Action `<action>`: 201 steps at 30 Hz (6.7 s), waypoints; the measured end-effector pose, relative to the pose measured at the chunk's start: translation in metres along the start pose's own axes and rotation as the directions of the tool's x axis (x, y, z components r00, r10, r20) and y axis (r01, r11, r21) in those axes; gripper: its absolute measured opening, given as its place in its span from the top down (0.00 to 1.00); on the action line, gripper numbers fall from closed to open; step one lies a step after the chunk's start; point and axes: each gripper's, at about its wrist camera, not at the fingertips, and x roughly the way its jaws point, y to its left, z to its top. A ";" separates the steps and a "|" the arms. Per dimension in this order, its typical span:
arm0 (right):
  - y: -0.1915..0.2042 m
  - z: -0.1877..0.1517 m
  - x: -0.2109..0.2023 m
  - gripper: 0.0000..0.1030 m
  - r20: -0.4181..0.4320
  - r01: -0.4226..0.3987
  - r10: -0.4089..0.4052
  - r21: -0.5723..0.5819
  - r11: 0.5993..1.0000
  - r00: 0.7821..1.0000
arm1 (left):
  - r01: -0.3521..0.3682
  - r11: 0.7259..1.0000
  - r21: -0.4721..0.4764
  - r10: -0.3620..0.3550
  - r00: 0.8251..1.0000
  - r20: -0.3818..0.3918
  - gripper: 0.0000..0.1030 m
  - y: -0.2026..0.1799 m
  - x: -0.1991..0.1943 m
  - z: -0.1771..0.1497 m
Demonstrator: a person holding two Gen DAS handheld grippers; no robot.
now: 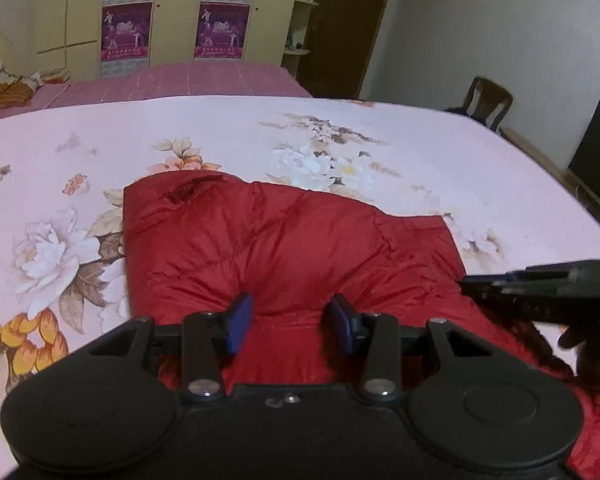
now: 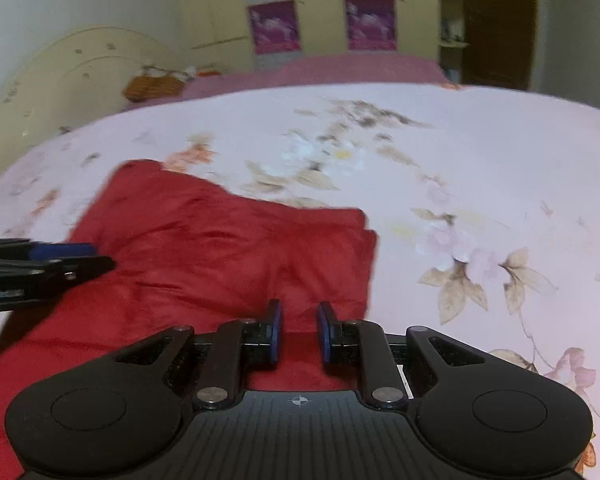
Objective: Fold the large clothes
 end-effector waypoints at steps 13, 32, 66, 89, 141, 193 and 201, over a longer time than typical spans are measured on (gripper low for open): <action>-0.001 -0.042 -0.089 0.82 0.028 -0.137 0.135 0.090 0.986 0.990 | -0.001 1.000 -0.031 0.002 1.000 0.007 0.57 -0.002 -0.079 -0.056; 0.033 -0.085 -0.120 0.82 -0.043 -0.261 0.262 0.028 0.965 0.964 | 0.048 0.996 -0.073 -0.045 0.998 0.038 0.57 -0.021 -0.140 -0.102; -0.081 -0.030 -0.023 0.38 -0.023 -0.267 0.309 0.445 0.855 0.951 | 0.101 0.923 -0.372 -0.107 0.994 0.003 0.20 0.047 -0.054 -0.047; -0.053 -0.025 -0.013 0.81 -0.061 -0.302 0.340 0.337 0.892 0.938 | -0.047 0.968 -0.245 0.027 0.996 -0.085 0.42 0.016 -0.040 -0.038; 0.254 0.002 0.034 0.65 0.027 -0.243 0.241 0.085 0.966 0.970 | 0.045 0.935 -0.353 -0.005 0.993 0.114 0.34 0.346 -0.183 -0.074; 0.336 -0.083 -0.036 0.66 0.052 -0.309 0.344 -0.328 0.893 0.938 | -0.036 0.999 0.014 0.034 0.993 0.116 0.55 0.223 -0.213 -0.121; 0.336 -0.119 -0.014 0.66 -0.003 -0.222 0.243 -0.417 0.882 0.970 | -0.064 0.998 -0.030 0.068 0.987 0.143 0.55 0.230 -0.218 -0.153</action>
